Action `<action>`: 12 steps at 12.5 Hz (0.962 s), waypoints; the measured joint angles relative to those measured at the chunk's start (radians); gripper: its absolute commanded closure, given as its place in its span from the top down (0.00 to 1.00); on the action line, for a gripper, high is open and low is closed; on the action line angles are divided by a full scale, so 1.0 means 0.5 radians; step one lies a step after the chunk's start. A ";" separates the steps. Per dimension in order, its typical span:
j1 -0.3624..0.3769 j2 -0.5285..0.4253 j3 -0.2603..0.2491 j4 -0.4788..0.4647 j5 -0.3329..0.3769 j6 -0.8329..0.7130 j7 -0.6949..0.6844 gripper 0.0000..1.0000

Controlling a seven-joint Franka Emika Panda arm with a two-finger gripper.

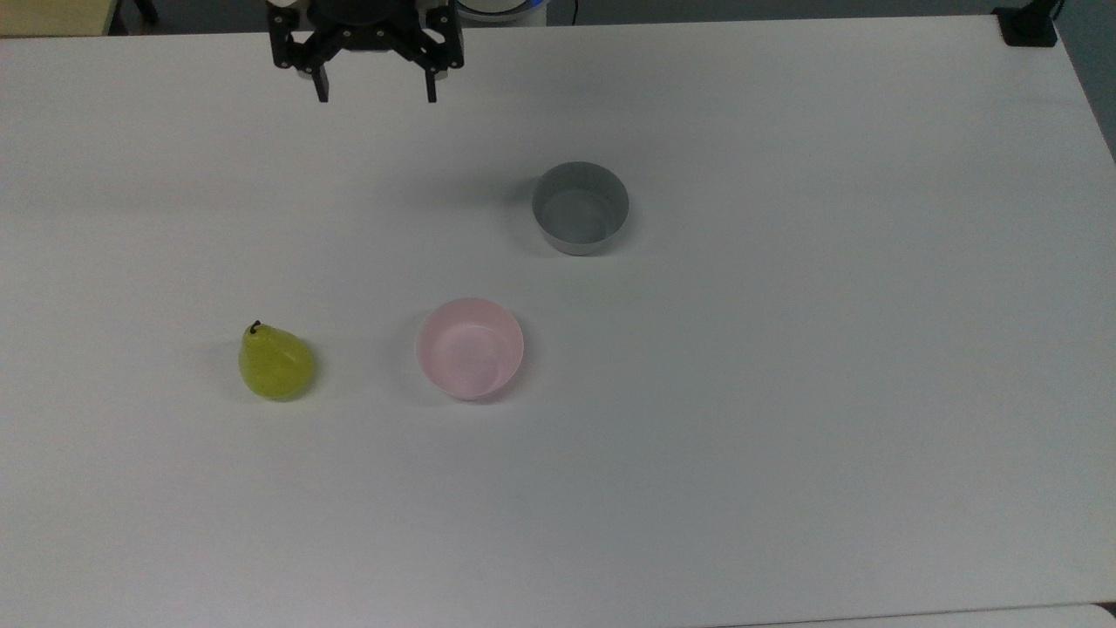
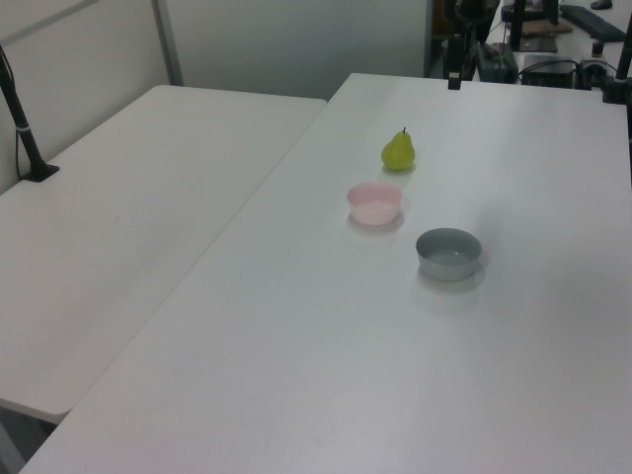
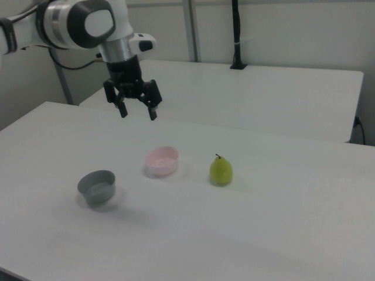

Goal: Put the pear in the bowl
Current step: 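Move the open gripper over the yellow-green pear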

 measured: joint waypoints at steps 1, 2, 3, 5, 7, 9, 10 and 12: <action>-0.031 0.019 -0.001 0.001 0.000 0.047 -0.025 1.00; -0.063 0.045 -0.002 0.005 0.000 0.096 -0.037 1.00; -0.109 0.092 -0.003 0.016 0.000 0.156 -0.045 1.00; -0.190 0.193 -0.004 0.029 0.000 0.313 -0.070 1.00; -0.249 0.308 -0.004 0.033 0.000 0.512 -0.085 1.00; -0.278 0.402 -0.004 0.034 0.000 0.645 -0.085 1.00; -0.292 0.454 -0.004 0.035 0.000 0.711 -0.085 1.00; -0.325 0.566 -0.004 0.041 0.000 0.847 -0.085 1.00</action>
